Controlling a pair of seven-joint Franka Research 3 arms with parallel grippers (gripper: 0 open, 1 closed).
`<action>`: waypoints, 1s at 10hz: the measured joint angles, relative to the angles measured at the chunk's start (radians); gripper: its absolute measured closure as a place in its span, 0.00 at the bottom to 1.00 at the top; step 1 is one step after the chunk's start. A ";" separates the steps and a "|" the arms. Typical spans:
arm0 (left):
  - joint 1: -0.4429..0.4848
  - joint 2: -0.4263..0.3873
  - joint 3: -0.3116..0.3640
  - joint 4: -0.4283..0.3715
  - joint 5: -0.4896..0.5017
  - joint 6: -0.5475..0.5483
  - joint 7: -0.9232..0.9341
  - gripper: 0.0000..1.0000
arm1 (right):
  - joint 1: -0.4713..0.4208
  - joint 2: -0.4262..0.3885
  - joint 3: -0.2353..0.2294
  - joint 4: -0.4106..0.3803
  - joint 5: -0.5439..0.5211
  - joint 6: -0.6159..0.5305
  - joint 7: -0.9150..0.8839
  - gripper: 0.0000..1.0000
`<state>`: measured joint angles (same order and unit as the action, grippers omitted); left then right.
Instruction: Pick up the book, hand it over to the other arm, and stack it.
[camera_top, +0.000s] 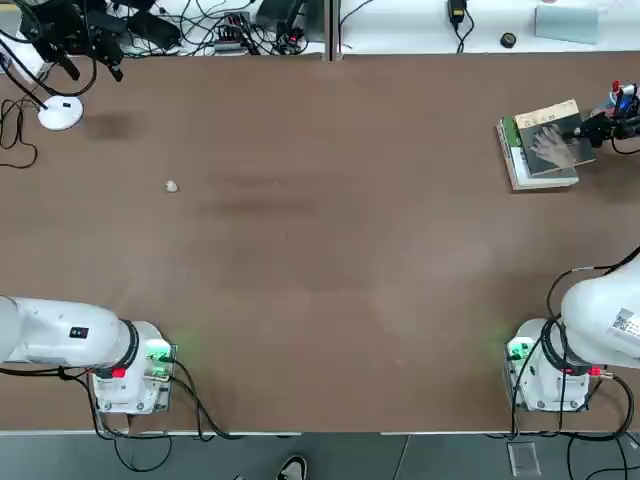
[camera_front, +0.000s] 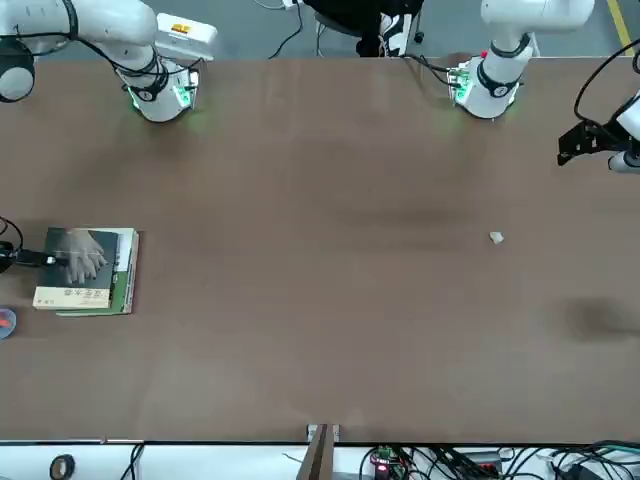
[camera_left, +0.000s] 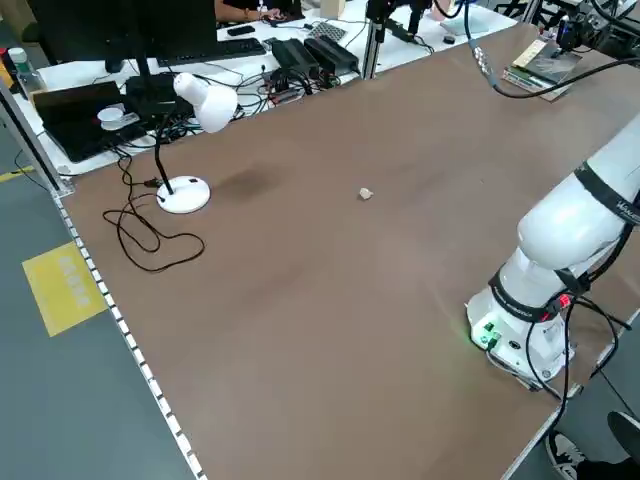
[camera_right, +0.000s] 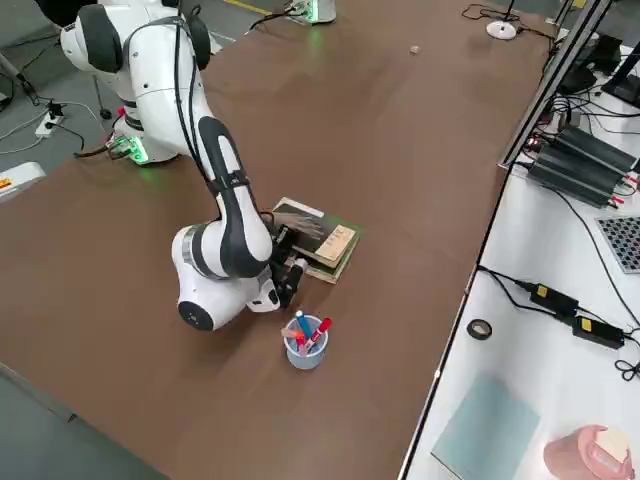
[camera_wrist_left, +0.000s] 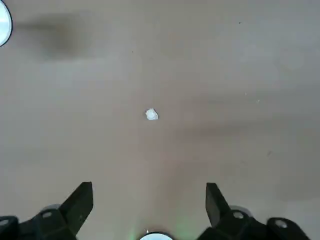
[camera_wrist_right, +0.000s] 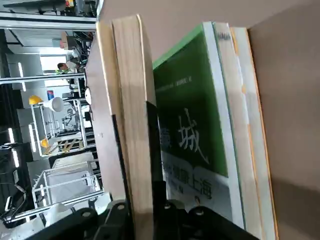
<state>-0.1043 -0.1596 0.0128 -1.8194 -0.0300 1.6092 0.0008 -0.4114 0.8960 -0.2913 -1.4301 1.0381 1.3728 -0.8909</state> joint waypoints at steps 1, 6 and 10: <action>0.000 0.000 0.000 0.002 0.000 0.000 0.001 0.00 | 0.004 0.000 -0.002 0.000 0.000 0.004 0.000 0.84; 0.000 -0.001 0.000 0.005 0.000 0.000 0.006 0.00 | 0.015 0.000 -0.007 -0.001 0.008 0.007 0.000 0.84; 0.000 -0.002 0.000 0.005 0.000 0.000 0.008 0.00 | 0.024 0.000 -0.010 -0.012 0.029 0.014 -0.004 0.84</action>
<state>-0.1043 -0.1618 0.0128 -1.8144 -0.0299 1.6091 0.0083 -0.3878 0.8961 -0.3009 -1.4422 1.0669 1.3866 -0.8947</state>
